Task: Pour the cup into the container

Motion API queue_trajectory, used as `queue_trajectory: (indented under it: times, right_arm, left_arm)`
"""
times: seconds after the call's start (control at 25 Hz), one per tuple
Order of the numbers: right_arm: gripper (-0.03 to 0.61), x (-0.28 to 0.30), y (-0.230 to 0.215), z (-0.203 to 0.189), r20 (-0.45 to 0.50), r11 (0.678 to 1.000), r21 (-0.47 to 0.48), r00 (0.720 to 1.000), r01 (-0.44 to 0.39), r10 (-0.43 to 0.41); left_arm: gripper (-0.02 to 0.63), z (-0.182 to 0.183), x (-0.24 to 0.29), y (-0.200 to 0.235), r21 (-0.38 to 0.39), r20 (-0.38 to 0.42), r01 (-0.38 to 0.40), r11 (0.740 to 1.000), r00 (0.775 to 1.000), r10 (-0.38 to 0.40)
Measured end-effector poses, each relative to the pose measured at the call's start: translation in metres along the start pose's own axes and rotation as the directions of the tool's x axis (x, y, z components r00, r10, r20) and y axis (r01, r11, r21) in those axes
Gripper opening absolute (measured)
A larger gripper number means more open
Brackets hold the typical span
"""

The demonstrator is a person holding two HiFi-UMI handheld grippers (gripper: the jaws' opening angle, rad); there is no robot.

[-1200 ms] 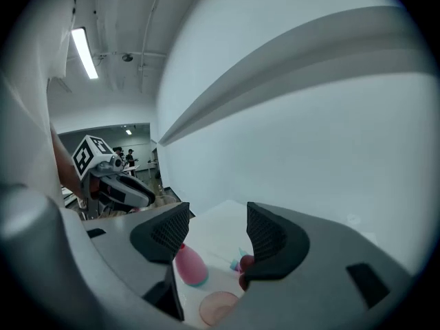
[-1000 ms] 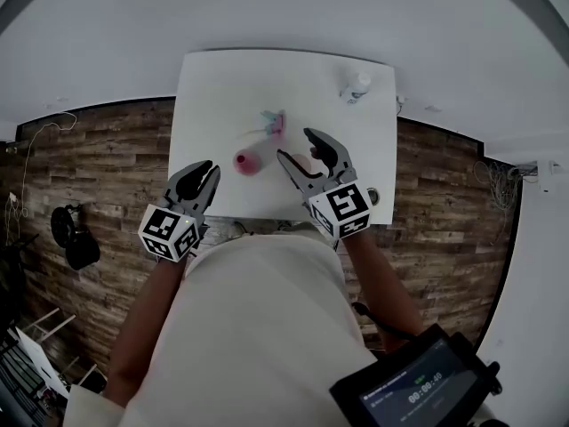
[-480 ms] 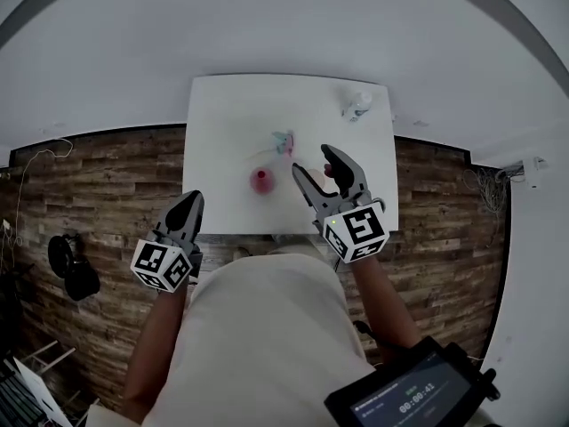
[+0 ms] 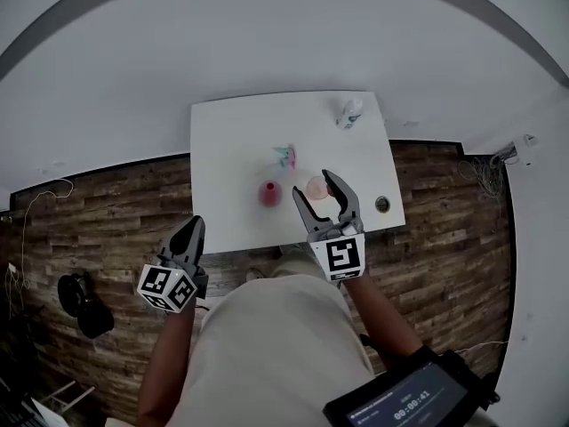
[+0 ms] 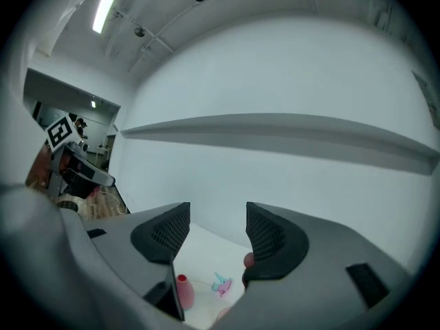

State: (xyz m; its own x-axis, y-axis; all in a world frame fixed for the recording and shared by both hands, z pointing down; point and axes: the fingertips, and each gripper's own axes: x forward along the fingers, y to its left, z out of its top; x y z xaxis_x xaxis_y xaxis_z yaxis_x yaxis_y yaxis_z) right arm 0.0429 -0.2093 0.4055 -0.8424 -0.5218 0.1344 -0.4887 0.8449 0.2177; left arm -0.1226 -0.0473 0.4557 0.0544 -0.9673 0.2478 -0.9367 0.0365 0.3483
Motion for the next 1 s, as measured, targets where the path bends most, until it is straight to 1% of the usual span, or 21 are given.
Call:
queue_trajectory:
  times: [0.08, 0.16, 0.24, 0.32, 0.36, 0.52, 0.72, 0.84, 1.0]
  right_arm:
    - [0.262, -0.008, 0.005, -0.003, 0.017, 0.997, -0.063, 0.999, 0.046, -0.045]
    - [0.262, -0.016, 0.011, -0.006, 0.056, 0.991, -0.114, 0.996, 0.071, -0.065]
    - [0.262, -0.025, 0.015, -0.012, 0.091, 0.99, -0.126, 0.994, 0.07, -0.059]
    - [0.262, -0.033, 0.017, -0.025, 0.079, 0.99, -0.123, 0.995, 0.065, -0.056]
    - [0.262, -0.037, 0.015, -0.031, 0.068, 0.991, -0.115, 0.996, 0.067, -0.06]
    - [0.262, -0.048, -0.004, -0.042, 0.045, 0.995, -0.057, 0.995, 0.087, -0.085]
    - [0.262, -0.054, -0.034, -0.048, 0.032, 0.995, -0.039, 0.996, 0.088, -0.086]
    - [0.262, -0.055, -0.042, -0.052, 0.028, 0.997, -0.035, 0.997, 0.069, -0.068]
    - [0.262, -0.056, -0.046, -0.055, 0.03, 0.999, -0.012, 0.998, 0.051, -0.05]
  left_arm:
    - [0.011, -0.003, -0.001, -0.003, 0.005, -0.001, 0.015, 1.0, 1.0, -0.015]
    - [0.011, -0.006, 0.0, -0.006, 0.044, -0.001, 0.028, 0.999, 1.0, -0.028]
    - [0.011, -0.008, 0.002, -0.008, 0.12, 0.012, 0.031, 0.992, 0.999, -0.033]
    - [0.011, -0.012, 0.003, -0.009, 0.187, 0.031, 0.016, 0.982, 0.999, -0.022]
    - [0.011, -0.015, 0.005, -0.008, 0.201, 0.038, -0.001, 0.98, 0.999, -0.006]
    - [0.011, -0.021, 0.015, -0.008, 0.186, 0.044, -0.069, 0.98, 0.997, 0.061]
    - [0.012, -0.028, 0.039, -0.028, 0.186, 0.032, -0.092, 0.978, 0.996, 0.087]
    - [0.014, -0.031, 0.052, -0.036, 0.185, 0.018, -0.102, 0.978, 0.995, 0.1]
    - [0.014, -0.031, 0.061, -0.045, 0.185, 0.005, -0.095, 0.978, 0.995, 0.096]
